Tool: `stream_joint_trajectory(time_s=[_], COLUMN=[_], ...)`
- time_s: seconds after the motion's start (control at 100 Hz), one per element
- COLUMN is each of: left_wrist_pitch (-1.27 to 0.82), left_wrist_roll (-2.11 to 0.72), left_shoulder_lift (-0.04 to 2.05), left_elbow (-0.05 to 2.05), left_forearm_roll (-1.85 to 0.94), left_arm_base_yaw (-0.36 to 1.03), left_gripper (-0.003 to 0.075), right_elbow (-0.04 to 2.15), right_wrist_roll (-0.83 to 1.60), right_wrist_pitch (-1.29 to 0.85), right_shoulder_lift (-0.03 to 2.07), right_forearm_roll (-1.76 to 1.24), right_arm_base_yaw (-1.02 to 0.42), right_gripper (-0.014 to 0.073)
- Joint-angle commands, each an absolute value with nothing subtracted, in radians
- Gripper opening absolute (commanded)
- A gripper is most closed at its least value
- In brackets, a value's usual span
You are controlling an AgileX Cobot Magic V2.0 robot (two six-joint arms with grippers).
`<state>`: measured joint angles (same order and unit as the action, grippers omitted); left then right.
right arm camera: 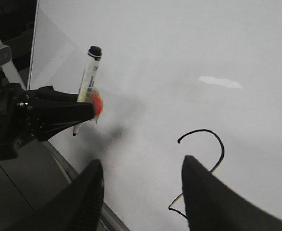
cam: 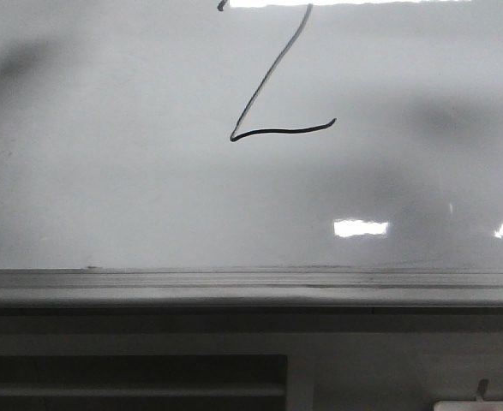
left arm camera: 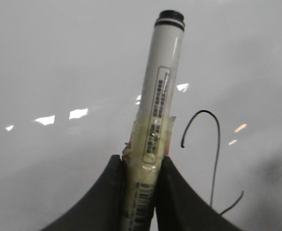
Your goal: Write number 2 on whiteboard
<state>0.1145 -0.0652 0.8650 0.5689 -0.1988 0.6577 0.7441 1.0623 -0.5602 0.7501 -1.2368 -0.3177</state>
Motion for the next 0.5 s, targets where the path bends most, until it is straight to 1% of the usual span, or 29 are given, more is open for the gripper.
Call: stream_joint_trajectory(time_s=[0.0, 0.16, 0.49], left_wrist_pitch=[0.25, 0.311, 0.367], left_wrist_roll=[-0.054, -0.054, -0.054], left_shoulder_lift=[0.9, 0.97, 1.071], left_elbow=[0.593, 0.593, 0.593], left_forearm_roll=[-0.274, -0.378, -0.445], left_arm_base_yaw=[0.626, 0.615, 0.615], left_gripper=[-0.002, -0.002, -0.002], right_elbow=[0.753, 0.736, 0.736], right_wrist_roll=[1.051, 1.044, 1.044], right_wrist_pitch=[-0.524, -0.528, -0.496], right_shoulder_lift=[0.738, 0.738, 0.738], right_forearm_roll=[-1.278, -1.278, -1.278], right_arm_base_yaw=[-0.311, -0.311, -0.311], right_gripper=[0.033, 0.033, 0.033])
